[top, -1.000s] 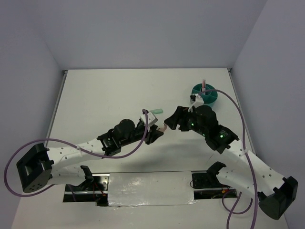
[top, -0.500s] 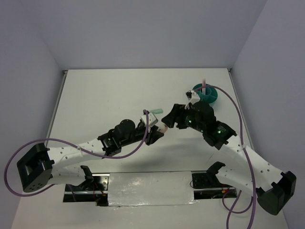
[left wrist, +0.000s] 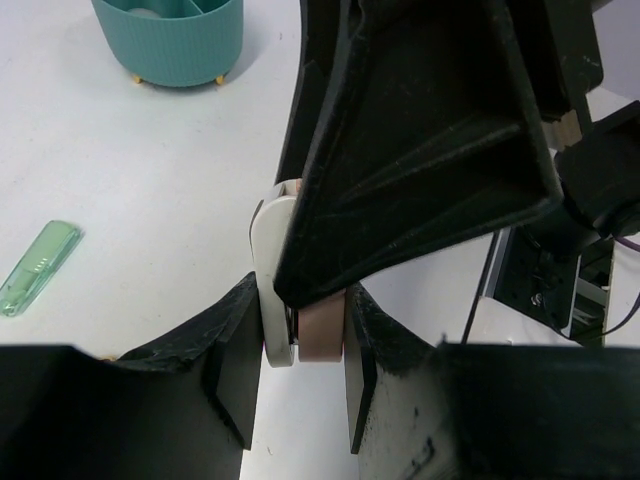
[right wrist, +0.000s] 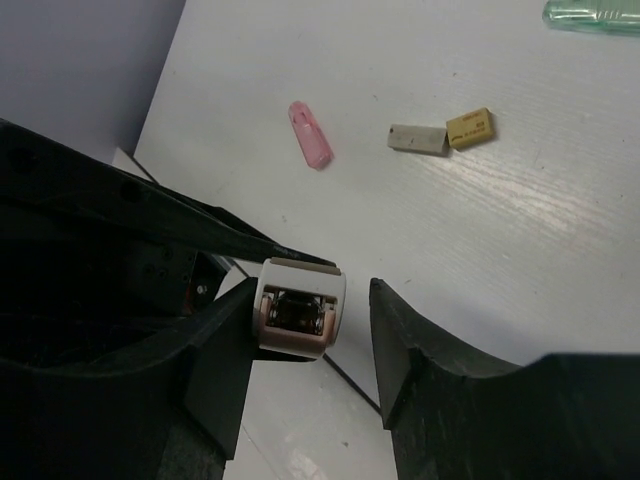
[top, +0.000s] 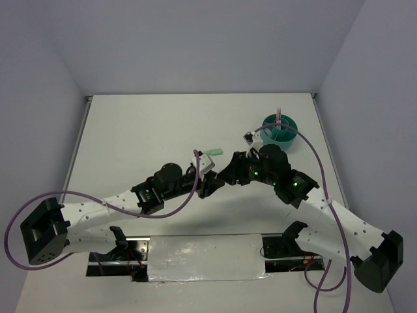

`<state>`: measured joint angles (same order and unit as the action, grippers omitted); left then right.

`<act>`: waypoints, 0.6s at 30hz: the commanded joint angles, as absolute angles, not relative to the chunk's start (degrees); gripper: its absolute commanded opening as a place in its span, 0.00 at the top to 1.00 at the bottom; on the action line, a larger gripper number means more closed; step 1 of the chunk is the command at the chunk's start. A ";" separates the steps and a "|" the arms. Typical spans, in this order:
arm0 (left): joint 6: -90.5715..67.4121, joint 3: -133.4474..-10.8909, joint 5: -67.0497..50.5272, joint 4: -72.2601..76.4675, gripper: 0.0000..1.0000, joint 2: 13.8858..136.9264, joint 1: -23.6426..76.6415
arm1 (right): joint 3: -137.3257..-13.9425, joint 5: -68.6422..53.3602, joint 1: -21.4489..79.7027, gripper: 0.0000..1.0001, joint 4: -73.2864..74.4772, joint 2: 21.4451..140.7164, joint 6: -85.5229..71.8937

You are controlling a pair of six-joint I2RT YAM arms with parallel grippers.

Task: Sort the stationery into containers
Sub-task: Place the stapler in the storage box.

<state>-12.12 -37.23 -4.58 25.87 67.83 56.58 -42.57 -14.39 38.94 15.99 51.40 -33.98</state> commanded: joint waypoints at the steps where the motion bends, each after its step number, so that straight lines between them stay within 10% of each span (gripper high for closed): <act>1: -11.51 -37.88 -7.03 31.03 1.00 67.76 56.87 | -42.01 -13.98 39.38 0.48 12.05 50.01 -33.49; 6: -11.51 -38.84 -8.61 30.24 1.00 68.73 56.87 | -42.71 -13.71 39.38 0.61 10.64 50.62 -33.57; 10: -11.78 -39.37 -5.90 28.66 0.99 69.00 56.95 | -42.80 -14.33 39.29 1.00 10.46 50.89 -33.66; 12: -12.30 -40.07 -3.19 27.87 0.77 68.91 56.95 | -42.54 -13.80 39.37 1.00 10.11 50.98 -33.31; 14: -14.32 -42.35 -0.63 24.62 0.06 68.91 56.87 | -42.80 -10.31 39.20 1.00 11.16 51.33 -32.44; 18: -20.80 -51.31 15.05 10.58 0.01 70.48 56.87 | -45.87 0.77 35.61 1.00 16.94 54.30 -31.38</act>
